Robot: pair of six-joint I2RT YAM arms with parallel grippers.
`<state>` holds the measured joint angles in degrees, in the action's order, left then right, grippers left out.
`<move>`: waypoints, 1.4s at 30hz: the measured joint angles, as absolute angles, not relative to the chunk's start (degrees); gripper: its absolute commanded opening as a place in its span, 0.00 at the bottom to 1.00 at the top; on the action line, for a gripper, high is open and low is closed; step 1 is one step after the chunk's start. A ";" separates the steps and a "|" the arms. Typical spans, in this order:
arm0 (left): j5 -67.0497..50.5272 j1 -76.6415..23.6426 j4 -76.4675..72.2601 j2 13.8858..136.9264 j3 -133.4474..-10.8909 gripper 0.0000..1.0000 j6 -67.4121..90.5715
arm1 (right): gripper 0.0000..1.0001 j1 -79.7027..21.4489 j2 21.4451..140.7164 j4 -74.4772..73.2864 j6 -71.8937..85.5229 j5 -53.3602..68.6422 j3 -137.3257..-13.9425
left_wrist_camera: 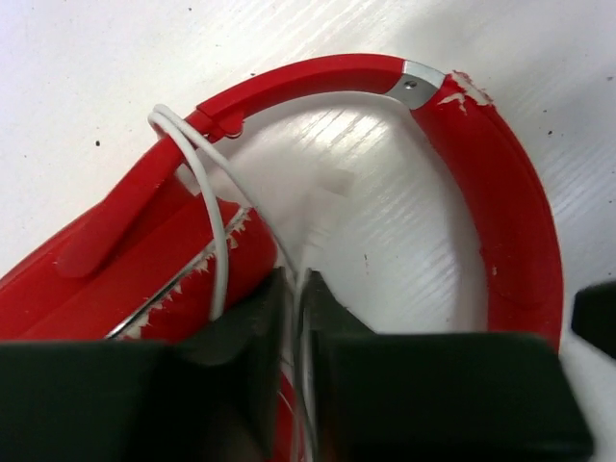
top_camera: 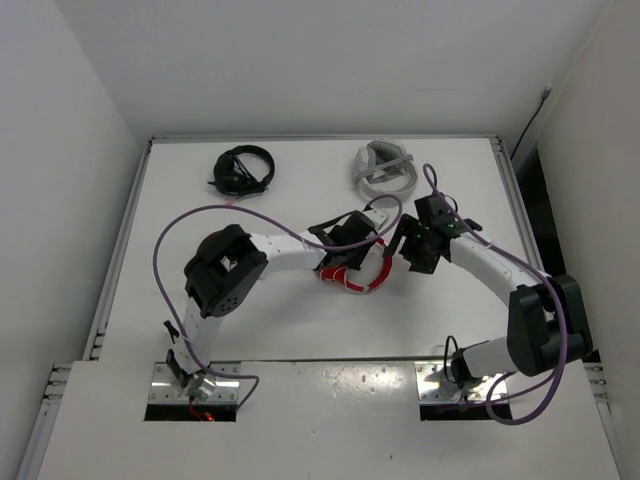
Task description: Wrap the headphones
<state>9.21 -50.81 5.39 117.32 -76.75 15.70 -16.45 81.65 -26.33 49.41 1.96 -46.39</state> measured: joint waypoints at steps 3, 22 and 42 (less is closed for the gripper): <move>8.78 -51.35 5.08 117.25 -76.77 0.42 14.76 | 0.75 -14.55 80.75 -27.53 48.80 1.96 -47.83; 19.25 -53.01 8.67 94.32 -82.39 0.73 8.27 | 0.76 -6.15 74.48 -30.59 38.52 3.36 -53.52; 9.74 -25.80 26.13 79.37 -69.12 0.99 8.95 | 1.00 19.68 65.36 -35.57 1.34 24.56 -53.17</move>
<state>9.74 -25.80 26.13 79.37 -69.12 8.95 19.68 65.36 -35.57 1.34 24.56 -53.17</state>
